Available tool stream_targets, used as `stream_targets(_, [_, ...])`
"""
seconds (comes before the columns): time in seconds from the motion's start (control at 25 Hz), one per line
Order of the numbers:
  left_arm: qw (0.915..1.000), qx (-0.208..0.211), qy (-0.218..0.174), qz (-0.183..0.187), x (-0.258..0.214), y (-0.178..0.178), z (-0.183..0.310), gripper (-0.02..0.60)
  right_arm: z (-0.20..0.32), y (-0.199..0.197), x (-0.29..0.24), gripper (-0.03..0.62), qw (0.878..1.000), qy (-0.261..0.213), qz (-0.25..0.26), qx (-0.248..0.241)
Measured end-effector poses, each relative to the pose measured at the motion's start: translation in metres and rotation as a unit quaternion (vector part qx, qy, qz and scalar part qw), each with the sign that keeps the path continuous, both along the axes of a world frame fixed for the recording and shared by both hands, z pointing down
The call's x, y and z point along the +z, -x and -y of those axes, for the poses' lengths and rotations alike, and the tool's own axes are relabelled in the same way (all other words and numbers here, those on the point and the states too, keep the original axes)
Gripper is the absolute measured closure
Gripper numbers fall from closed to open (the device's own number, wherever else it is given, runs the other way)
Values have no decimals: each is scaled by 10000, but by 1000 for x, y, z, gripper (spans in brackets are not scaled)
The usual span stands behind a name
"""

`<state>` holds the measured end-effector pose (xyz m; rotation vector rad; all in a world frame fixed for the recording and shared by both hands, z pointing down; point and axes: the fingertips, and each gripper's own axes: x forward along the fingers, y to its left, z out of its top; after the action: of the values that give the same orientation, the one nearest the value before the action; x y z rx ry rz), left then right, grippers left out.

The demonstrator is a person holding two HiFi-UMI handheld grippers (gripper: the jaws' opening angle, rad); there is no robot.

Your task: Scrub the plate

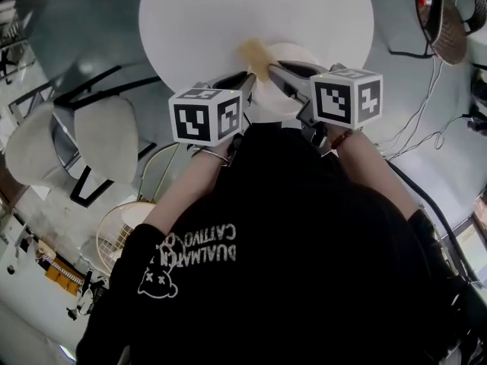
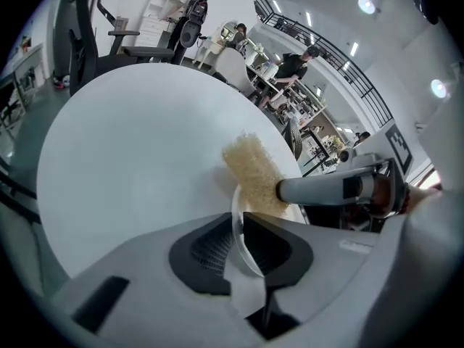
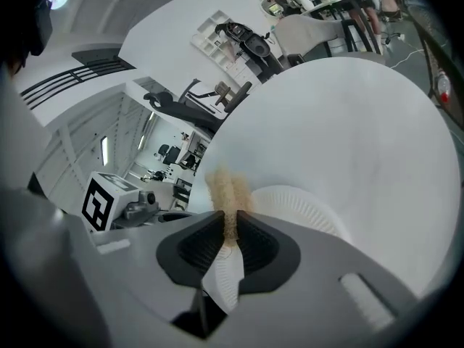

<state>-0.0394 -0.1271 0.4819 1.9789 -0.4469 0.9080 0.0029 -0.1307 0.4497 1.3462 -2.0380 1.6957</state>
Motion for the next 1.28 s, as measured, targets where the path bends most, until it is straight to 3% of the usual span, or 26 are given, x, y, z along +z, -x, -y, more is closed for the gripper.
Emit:
stream_targets(0.36, [9986,11,333,-407,-3,-5,-5,535,-2,-2,5,536,9995,170,-175,-215])
stream_targets(0.56, [9978,-13,496,-438,-4,-7,-5,535,2,1,3,536,9968,197,-438,-646])
stream_targets(0.8, [9977,-257,484,-393,-2,-6,-6,541,2,3,5,536,9961,226,-285,-808])
stream_targets(1.04, [9948,-834,494,-326,-7,-9,-9,545,2,-9,-1,536,9918,183,-159,-1254])
stream_targets(1.28, [9858,-1613,420,-179,-8,-4,-9,551,4,-32,0,536,9885,184,-204,-1486])
